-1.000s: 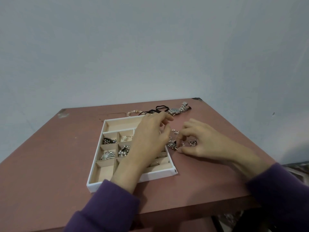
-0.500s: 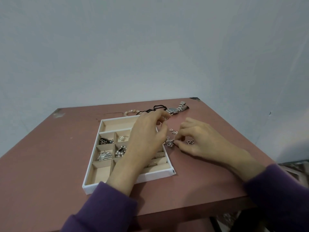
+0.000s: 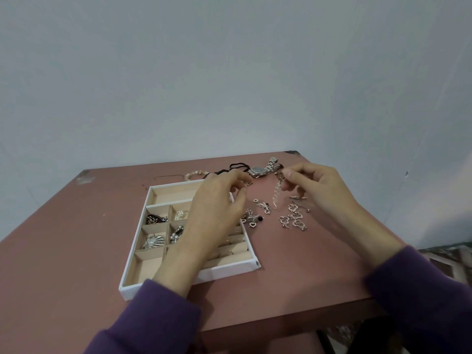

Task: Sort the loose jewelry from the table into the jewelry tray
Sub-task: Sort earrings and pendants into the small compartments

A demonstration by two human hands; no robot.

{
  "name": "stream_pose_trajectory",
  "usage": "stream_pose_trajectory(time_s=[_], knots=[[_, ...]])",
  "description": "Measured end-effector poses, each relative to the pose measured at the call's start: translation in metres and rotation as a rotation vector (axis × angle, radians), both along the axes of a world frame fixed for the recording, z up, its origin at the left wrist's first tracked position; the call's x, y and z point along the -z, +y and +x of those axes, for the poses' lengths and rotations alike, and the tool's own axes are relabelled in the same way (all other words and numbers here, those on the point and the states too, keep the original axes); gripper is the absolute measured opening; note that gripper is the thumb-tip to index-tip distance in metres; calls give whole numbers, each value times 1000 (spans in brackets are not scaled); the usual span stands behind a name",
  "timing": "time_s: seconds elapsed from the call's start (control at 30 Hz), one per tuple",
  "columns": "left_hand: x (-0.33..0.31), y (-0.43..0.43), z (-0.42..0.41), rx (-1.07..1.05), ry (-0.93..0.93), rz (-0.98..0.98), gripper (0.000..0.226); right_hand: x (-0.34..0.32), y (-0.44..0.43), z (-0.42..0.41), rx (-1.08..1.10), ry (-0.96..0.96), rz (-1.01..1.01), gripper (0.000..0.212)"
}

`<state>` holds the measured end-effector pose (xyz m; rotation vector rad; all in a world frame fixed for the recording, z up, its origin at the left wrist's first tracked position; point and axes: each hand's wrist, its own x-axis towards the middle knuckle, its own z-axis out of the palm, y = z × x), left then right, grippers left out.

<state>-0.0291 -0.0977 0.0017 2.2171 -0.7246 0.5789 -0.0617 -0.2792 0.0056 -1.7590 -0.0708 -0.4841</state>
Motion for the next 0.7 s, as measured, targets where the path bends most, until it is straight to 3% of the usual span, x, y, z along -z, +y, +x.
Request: stream_pose_trajectory(time_s=[0.23,0.53,0.7], knots=[[-7,3,12,-8,137,246,29,-2,-4,2,29,-17,79,18],[-40,-20,29,75,202,717,21,0,-4,3,17,11,65,17],[-42,-29,37,126,264,846,19,0,-2,2,6,8,83,16]])
